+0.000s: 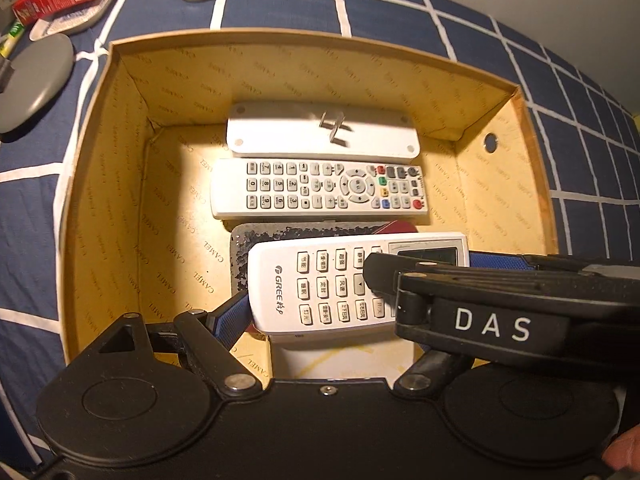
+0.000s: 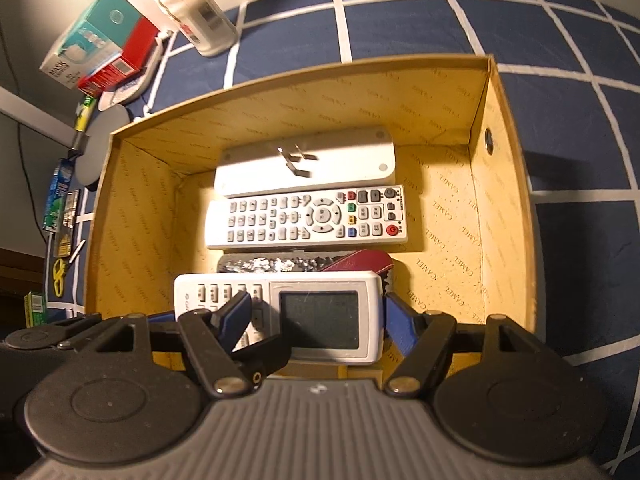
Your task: Organize objects
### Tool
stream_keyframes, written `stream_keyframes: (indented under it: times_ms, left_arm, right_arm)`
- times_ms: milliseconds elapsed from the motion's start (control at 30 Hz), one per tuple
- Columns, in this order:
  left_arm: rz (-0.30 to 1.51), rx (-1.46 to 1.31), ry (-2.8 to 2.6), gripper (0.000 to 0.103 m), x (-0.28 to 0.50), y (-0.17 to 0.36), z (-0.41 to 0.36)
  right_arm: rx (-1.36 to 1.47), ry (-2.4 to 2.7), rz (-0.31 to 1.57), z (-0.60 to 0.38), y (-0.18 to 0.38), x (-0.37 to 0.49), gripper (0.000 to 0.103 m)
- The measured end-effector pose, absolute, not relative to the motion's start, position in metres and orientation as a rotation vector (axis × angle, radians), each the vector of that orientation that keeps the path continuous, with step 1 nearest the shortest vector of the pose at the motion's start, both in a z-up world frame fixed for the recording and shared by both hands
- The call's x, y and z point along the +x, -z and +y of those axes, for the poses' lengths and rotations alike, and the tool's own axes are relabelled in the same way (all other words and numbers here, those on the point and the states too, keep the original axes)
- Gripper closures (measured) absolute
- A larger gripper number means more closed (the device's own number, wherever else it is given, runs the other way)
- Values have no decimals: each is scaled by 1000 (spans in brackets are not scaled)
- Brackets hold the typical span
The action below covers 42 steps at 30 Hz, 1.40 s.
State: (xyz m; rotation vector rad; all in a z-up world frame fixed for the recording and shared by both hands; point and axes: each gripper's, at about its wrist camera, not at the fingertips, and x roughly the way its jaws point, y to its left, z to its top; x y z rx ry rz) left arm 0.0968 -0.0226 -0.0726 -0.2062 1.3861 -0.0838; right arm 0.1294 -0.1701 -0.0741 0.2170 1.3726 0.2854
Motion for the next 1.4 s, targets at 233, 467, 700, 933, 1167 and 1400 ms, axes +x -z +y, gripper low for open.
stream_keyframes:
  times_ms: [233, 467, 700, 933, 1167, 1400]
  left_arm:
    - [1431, -216, 81, 23, 101, 91, -20]
    - [1451, -226, 73, 23, 97, 100, -17]
    - [1456, -231, 73, 23, 96, 102, -16]
    - [1462, -222, 66, 23, 95, 104, -17]
    - [1454, -217, 58, 23, 95, 99, -15]
    - [1412, -210, 37, 21, 90, 81, -13]
  right_arm:
    - [222, -279, 1418, -168, 96, 135, 32]
    - [222, -280, 1445, -164, 108, 133, 32]
    - [219, -278, 1450, -164, 110, 134, 32]
    - [213, -278, 1461, -163, 112, 134, 32]
    - [213, -288, 1451, -164, 109, 133, 32]
    - [214, -310, 1414, -166, 94, 130, 32]
